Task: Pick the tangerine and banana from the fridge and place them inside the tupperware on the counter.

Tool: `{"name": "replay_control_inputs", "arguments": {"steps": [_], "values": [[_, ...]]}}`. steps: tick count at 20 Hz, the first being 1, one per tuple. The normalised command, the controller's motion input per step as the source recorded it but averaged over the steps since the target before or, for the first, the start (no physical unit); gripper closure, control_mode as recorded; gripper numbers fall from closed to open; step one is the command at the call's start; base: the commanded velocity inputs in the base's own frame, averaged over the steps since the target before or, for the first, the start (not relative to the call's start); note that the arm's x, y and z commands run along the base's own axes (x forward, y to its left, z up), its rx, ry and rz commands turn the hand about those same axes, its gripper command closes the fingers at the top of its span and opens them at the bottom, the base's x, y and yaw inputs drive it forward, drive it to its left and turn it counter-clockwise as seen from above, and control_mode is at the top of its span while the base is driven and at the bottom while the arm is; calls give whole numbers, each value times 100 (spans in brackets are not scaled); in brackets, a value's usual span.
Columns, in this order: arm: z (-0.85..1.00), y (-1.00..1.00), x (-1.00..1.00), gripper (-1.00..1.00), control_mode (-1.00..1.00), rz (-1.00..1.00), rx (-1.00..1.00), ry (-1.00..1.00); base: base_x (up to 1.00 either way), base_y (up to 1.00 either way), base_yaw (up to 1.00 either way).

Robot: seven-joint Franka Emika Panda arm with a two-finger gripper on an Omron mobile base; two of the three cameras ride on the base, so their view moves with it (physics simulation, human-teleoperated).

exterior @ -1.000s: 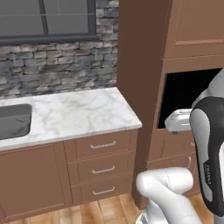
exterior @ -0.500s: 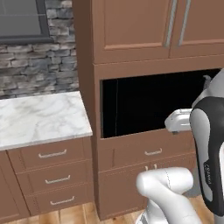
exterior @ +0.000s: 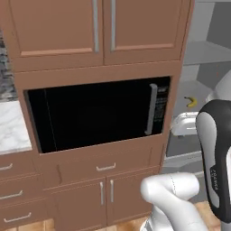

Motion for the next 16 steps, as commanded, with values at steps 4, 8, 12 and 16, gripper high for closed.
{"name": "replay_control_inputs", "arguments": {"steps": [4,8,12,16], "values": [[0,0,0,-100,100,0,0,0,0,-100,0],[0,0,0,-100,100,0,0,0,0,-87,0],[0,0,0,-100,100,0,0,0,0,-61,0],[0,0,0,-100,100,0,0,0,1,-20,0]]}}
